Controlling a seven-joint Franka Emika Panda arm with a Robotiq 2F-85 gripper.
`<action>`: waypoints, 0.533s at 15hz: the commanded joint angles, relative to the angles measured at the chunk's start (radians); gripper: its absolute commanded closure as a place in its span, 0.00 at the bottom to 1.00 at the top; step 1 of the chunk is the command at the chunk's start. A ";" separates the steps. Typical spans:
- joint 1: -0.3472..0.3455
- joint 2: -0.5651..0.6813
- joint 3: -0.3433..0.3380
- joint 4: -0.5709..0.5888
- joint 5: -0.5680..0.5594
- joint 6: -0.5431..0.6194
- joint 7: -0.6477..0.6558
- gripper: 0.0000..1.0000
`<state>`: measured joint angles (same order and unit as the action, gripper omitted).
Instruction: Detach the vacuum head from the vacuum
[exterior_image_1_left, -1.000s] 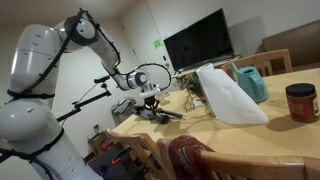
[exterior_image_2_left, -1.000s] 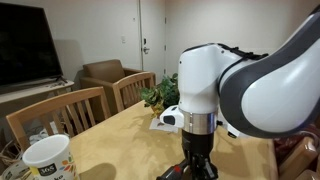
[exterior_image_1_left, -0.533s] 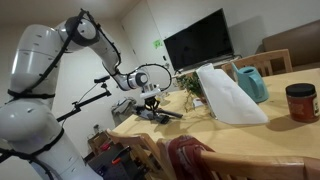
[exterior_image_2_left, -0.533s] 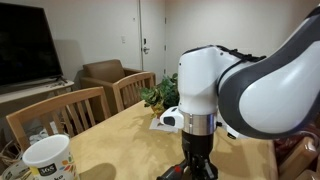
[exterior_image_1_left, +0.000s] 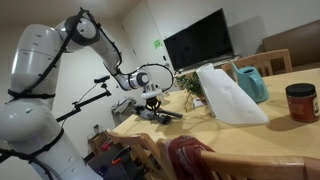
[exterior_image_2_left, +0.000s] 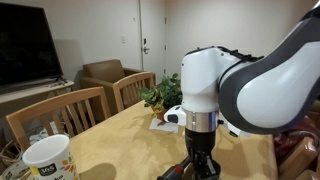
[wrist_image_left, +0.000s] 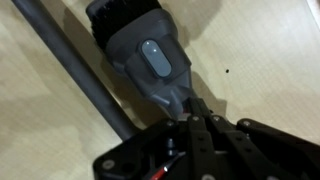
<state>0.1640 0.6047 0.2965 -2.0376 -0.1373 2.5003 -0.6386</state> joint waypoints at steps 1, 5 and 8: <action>-0.023 0.015 -0.016 -0.035 0.003 -0.007 0.023 1.00; -0.056 0.008 -0.027 -0.083 0.011 0.004 0.024 1.00; -0.073 -0.006 -0.021 -0.099 0.019 0.011 0.015 1.00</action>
<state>0.1060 0.5998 0.2780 -2.0945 -0.1252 2.4982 -0.6370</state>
